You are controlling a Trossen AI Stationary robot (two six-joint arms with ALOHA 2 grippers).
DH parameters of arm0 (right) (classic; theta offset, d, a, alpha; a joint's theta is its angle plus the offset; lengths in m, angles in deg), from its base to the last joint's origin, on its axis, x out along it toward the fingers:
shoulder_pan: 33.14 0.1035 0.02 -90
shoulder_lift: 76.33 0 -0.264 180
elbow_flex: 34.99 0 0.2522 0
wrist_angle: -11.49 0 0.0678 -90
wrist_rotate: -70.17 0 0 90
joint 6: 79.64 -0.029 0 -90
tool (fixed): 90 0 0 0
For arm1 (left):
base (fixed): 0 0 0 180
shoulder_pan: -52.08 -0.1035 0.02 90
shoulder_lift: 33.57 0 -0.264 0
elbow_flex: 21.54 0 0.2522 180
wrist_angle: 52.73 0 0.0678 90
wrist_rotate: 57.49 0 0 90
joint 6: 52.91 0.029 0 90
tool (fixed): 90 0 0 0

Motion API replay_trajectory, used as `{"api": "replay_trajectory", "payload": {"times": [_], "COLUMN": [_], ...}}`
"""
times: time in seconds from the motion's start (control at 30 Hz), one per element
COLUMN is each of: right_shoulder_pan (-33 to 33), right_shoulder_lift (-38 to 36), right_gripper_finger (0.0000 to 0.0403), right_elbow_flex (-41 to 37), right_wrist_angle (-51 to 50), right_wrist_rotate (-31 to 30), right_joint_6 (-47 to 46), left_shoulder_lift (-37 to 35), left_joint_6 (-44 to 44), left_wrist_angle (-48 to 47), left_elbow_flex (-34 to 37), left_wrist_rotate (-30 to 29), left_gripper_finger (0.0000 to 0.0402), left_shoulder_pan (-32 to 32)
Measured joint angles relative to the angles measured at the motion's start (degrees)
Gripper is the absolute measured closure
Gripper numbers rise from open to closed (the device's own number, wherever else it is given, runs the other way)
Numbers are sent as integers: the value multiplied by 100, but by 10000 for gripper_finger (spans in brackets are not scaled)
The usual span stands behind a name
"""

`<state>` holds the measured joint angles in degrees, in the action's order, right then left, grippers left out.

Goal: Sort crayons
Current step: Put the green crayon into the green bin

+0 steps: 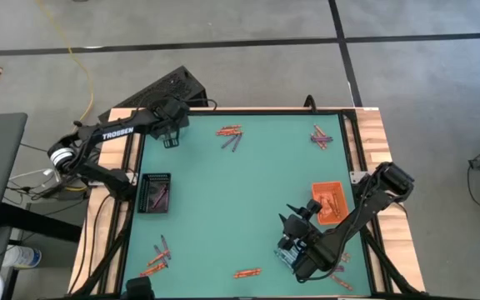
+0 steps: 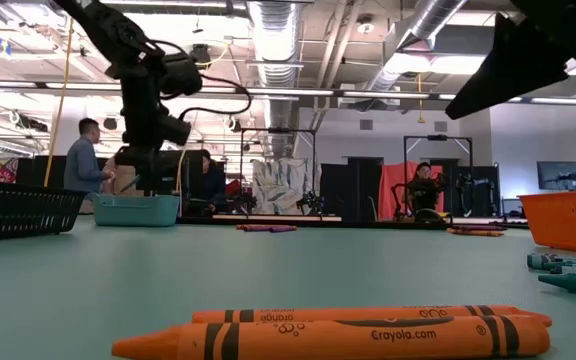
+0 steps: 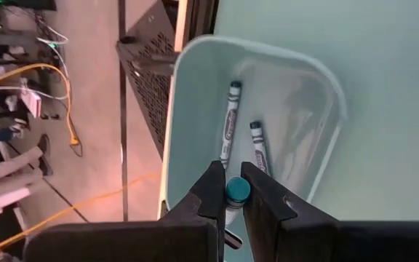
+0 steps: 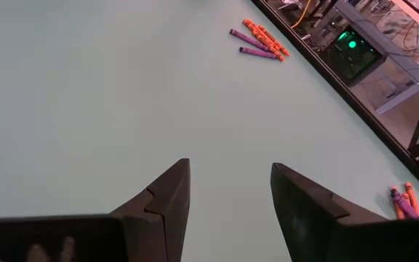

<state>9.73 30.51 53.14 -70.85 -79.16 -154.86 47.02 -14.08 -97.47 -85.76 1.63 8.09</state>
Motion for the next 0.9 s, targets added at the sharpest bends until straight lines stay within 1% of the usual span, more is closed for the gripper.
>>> {"api": "replay_trajectory", "payload": {"times": [0.1, 0.27, 0.33, 0.47, 0.67, 0.73, 0.9], "right_shoulder_pan": [-27, -23, 10, 55, 107, 116, 139], "right_shoulder_lift": [0, 0, 1, -1, -1, -1, 0], "right_gripper_finger": [212, 212, 212, 212, 212, 212, 212], "right_elbow_flex": [0, 0, 0, 0, 0, 0, 0], "right_wrist_angle": [2, -18, -14, -42, -64, -64, -60], "right_wrist_rotate": [23, 98, 145, 322, 622, 818, 1468], "right_joint_6": [-3, -131, -149, -240, -297, -299, -299], "left_shoulder_lift": [175, 686, 872, 1104, 1101, 1032, 718], "left_joint_6": [90, 209, 207, 161, 162, 178, 138], "left_wrist_angle": [-6, 31, 101, 290, 315, 289, 376], "left_elbow_flex": [0, 0, 0, 0, 0, 0, -2], "left_wrist_rotate": [45, 29, 7, -4, -65, -143, -86], "left_gripper_finger": [385, 379, 367, 331, 288, 282, 280], "left_shoulder_pan": [-116, -162, -162, -140, -105, -92, -24]}}
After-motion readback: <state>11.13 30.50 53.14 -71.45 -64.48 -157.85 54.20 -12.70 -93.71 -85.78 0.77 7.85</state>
